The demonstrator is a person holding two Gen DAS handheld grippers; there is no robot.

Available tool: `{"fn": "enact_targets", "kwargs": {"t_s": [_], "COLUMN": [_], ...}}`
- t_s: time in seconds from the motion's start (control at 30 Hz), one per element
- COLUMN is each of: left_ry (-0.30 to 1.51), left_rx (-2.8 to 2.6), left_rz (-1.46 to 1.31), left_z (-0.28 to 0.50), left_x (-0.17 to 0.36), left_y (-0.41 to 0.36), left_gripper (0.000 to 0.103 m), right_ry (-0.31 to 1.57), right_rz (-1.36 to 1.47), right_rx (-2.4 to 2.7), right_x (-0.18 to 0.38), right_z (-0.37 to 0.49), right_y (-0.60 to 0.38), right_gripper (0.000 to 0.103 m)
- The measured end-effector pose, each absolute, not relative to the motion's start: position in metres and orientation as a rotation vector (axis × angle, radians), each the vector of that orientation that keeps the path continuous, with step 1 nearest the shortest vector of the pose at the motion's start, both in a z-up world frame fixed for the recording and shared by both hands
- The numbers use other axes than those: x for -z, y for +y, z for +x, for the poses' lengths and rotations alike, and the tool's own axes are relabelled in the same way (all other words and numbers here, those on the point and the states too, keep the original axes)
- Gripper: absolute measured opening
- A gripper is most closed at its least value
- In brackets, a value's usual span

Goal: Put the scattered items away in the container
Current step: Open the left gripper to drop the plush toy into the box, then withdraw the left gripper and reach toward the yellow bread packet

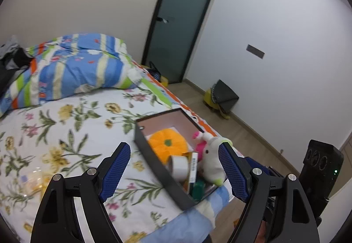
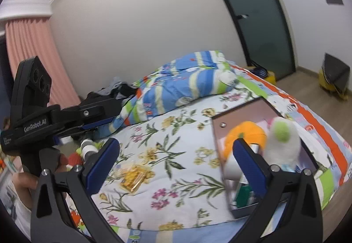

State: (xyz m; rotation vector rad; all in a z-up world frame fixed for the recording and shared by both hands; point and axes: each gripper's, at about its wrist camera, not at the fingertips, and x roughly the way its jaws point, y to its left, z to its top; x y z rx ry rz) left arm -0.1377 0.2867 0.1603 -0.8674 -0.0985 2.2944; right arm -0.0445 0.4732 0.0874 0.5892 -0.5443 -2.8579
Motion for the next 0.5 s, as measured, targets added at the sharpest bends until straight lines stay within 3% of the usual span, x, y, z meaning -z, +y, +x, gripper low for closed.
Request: {"fn": "enact_targets", "kwargs": {"t_s": [0.5], "left_ry": [-0.261], "left_rx": [-2.519], "left_rz": [-0.815], "left_z": [-0.096], "left_x": [-0.190], "left_y": [0.089], "left_gripper": [0.084], "right_ry": [-0.299], "right_rz": [0.610], "right_rx": [2.727], "right_x": [-0.143], "right_z": [-0.039], "right_y": [0.318], "right_gripper": [0.103]}}
